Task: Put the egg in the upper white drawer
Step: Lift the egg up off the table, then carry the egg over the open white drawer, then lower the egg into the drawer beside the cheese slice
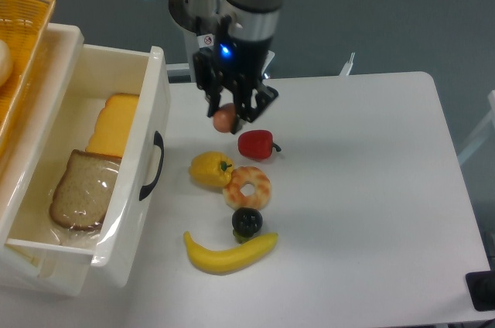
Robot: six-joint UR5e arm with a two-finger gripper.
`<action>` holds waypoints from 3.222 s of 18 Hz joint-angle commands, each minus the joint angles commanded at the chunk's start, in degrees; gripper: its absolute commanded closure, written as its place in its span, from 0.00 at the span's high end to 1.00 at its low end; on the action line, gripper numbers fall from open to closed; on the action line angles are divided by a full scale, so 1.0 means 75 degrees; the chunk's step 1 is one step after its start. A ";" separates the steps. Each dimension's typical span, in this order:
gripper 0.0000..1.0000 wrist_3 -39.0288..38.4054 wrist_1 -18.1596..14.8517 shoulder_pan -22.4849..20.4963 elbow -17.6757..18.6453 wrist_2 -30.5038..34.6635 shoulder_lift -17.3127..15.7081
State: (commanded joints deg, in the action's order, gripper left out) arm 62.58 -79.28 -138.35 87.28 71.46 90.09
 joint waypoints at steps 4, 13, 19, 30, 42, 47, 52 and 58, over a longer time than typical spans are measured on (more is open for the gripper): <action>0.24 0.0141 0.0035 0.0527 0.0023 0.0012 -0.0035; 0.24 0.1159 0.0047 0.1371 0.0117 0.0058 0.0140; 0.24 0.1242 -0.0070 0.2051 0.0164 0.0070 0.0316; 0.26 0.1324 -0.0047 0.2321 0.0433 0.0094 0.0503; 0.27 0.1348 -0.0058 0.2485 0.0586 0.0176 0.0773; 0.28 0.1336 -0.0058 0.2485 0.0621 0.0187 0.0785; 0.32 0.1336 -0.0058 0.2497 0.0680 0.0187 0.0785; 0.34 0.1336 -0.0058 0.2509 0.0715 0.0187 0.0867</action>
State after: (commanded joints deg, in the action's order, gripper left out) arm 72.60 -79.72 -119.53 92.64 72.86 96.59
